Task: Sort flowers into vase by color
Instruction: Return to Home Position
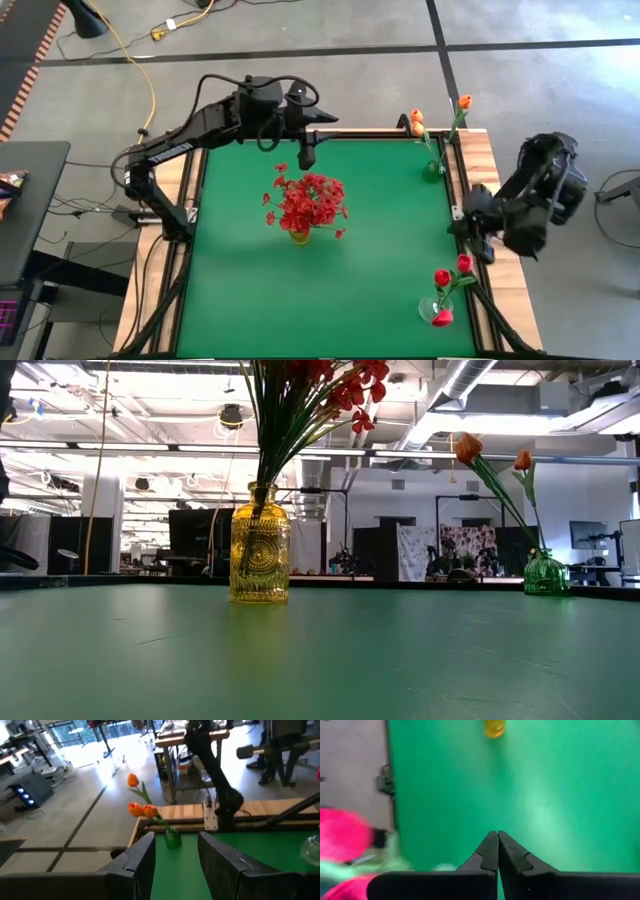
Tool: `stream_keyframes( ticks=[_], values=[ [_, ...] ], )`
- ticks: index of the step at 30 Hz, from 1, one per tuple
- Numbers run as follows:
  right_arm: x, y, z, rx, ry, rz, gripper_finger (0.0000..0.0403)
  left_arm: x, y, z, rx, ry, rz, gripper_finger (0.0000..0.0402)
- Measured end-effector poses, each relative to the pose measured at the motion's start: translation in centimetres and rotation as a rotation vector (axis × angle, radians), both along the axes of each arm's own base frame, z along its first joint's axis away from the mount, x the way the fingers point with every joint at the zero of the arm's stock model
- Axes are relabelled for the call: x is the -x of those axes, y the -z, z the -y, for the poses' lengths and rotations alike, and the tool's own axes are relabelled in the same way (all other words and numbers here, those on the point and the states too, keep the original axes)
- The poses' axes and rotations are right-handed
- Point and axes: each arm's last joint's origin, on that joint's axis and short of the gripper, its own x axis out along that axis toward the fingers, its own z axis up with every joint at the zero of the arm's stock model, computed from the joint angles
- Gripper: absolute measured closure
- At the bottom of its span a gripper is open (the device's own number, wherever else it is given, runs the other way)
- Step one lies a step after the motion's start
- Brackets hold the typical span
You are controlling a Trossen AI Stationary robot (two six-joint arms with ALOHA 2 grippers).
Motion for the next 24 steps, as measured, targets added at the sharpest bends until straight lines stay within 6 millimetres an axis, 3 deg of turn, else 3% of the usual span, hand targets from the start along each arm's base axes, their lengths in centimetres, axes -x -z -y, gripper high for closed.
stream_keyframes(
  ticks=[6, 13, 18, 24],
  values=[
    [-2.1, -0.4, 1.7, 0.160, -0.016, 0.058, 0.0386, 1.5, -0.5, 0.3, 0.002, -0.012, -0.034, 0.0265],
    [-5.1, -1.8, 2.6, 0.211, -0.082, 0.248, 0.0386, 3.0, -0.2, 0.9, 0.049, 0.025, -0.125, 0.0265],
    [-6.6, -0.8, 3.9, 0.196, -0.106, 0.310, 0.0386, 4.8, -1.1, 1.4, 0.063, 0.058, -0.122, 0.0265],
    [-7.4, 0.8, 6.2, 0.186, -0.087, 0.428, 0.0386, 8.9, -2.6, 2.5, 0.032, 0.039, -0.040, 0.0265]
  ],
)
